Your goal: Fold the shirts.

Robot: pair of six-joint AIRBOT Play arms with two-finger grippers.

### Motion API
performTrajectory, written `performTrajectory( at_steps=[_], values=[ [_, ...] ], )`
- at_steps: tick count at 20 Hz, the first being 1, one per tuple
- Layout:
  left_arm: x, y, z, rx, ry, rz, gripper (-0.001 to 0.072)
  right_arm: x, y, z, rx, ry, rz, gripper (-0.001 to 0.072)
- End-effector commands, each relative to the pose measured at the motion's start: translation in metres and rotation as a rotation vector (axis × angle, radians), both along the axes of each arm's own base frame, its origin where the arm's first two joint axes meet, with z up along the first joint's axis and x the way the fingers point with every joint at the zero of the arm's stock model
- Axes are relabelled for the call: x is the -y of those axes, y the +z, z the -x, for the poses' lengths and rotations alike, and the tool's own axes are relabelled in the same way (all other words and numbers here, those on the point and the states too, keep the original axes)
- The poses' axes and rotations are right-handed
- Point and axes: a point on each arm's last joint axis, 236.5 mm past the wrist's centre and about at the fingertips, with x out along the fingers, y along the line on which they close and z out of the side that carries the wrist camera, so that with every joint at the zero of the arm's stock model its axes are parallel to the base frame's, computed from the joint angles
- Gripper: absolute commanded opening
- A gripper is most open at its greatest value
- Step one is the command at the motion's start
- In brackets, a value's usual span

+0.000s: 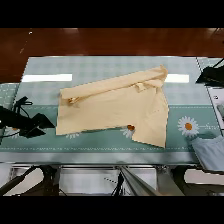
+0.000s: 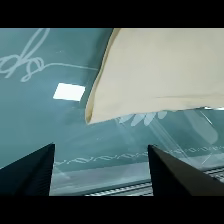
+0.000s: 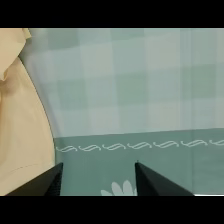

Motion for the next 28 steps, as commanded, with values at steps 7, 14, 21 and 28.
performTrajectory(
  at_steps=[7, 14, 21, 28],
  values=[
    [0.017, -0.036, -0.010, 0.008, 0.122, 0.073, 0.0657, -0.001, -0.006, -0.009, 0.059, 0.003, -0.019, 0.0520],
    [0.062, -0.057, -0.042, -0.011, 0.197, 0.267, 0.0609, -0.005, -0.008, 0.000, 0.019, 0.013, -0.035, 0.0520],
    [0.075, -0.064, -0.032, -0.042, 0.126, 0.295, 0.0024, 0.006, -0.046, 0.045, -0.154, -0.012, -0.045, 0.0519],
    [0.081, -0.057, -0.025, -0.033, 0.061, 0.333, 0.0025, -0.067, -0.109, 0.065, -0.158, -0.070, -0.394, 0.0550]
  ],
)
